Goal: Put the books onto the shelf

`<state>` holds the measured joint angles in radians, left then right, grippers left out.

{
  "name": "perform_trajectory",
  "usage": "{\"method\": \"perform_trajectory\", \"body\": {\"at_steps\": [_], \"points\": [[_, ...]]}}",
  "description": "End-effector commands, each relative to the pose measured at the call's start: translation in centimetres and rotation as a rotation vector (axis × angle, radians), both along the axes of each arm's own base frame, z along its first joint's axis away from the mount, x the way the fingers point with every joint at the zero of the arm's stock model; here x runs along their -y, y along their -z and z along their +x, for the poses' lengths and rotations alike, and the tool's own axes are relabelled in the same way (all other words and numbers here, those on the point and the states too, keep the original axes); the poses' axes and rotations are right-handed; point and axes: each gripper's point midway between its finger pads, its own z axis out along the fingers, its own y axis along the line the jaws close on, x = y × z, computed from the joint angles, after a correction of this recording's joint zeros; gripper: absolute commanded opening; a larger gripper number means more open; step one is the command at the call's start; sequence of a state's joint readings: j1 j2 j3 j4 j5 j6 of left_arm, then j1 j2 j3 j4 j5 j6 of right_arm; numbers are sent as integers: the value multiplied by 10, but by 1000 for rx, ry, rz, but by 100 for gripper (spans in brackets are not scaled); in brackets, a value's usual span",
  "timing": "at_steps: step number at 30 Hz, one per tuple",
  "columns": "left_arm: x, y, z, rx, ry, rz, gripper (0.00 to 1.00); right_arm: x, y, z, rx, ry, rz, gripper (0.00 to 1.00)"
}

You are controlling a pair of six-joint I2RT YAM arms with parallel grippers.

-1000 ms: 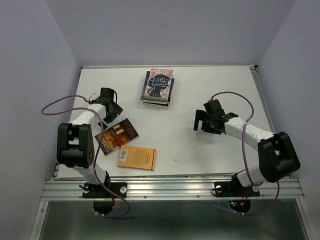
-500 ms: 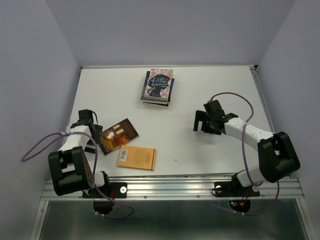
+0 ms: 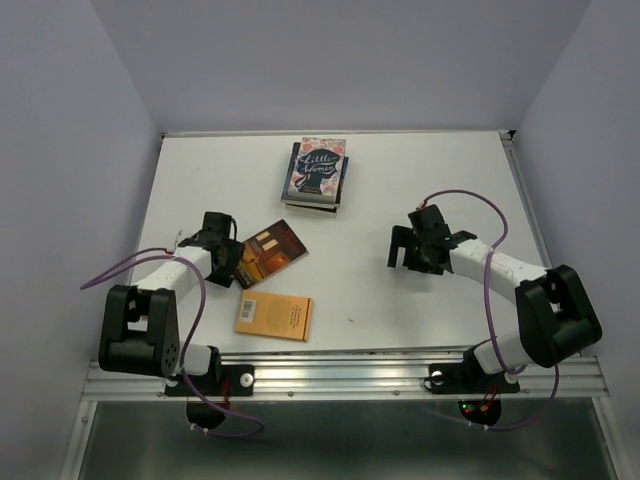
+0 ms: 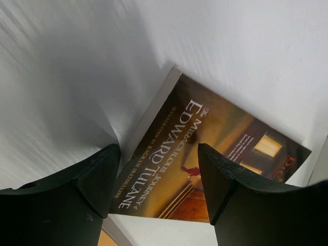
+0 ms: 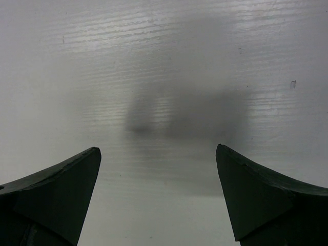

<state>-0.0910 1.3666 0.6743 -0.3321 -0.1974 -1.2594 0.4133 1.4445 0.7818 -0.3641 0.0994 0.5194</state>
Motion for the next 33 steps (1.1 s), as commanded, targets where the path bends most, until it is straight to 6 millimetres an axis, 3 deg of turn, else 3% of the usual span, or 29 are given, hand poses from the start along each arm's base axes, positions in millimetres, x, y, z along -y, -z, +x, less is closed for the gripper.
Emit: {"method": "perform_trajectory", "body": {"at_steps": [1,4,9,11,16,19,21,25,28,30,31,32,33], "points": [[29,23,-35,-130,60,-50,73,-3,-15,6,69,7,28,100],[56,27,-38,-138,244,-25,73,0,-11,4,63,22,19,100],[90,29,-41,-235,551,43,64,-1,-13,4,67,21,26,100],[107,33,-52,-275,650,67,63,-1,-15,5,74,20,25,100],[160,14,-62,-209,922,46,58,-3,-12,6,65,18,34,100],[166,-5,-66,-191,998,88,59,-10,-12,7,62,-10,60,100],[173,-35,-60,-98,1068,92,66,-16,-16,8,66,-28,88,100],[168,-102,-37,112,1042,159,94,-35,-29,18,100,-54,178,100],[162,-126,-18,187,991,209,99,-59,-33,16,98,-104,238,100],[155,-125,-2,206,972,204,99,-72,-36,15,97,-119,263,100],[161,-124,7,248,981,163,99,-85,-34,11,98,-149,271,100],[158,-123,27,288,949,149,98,-92,-34,14,109,-135,280,100],[157,-114,27,261,965,142,98,-97,-29,10,88,-132,286,100]]}}
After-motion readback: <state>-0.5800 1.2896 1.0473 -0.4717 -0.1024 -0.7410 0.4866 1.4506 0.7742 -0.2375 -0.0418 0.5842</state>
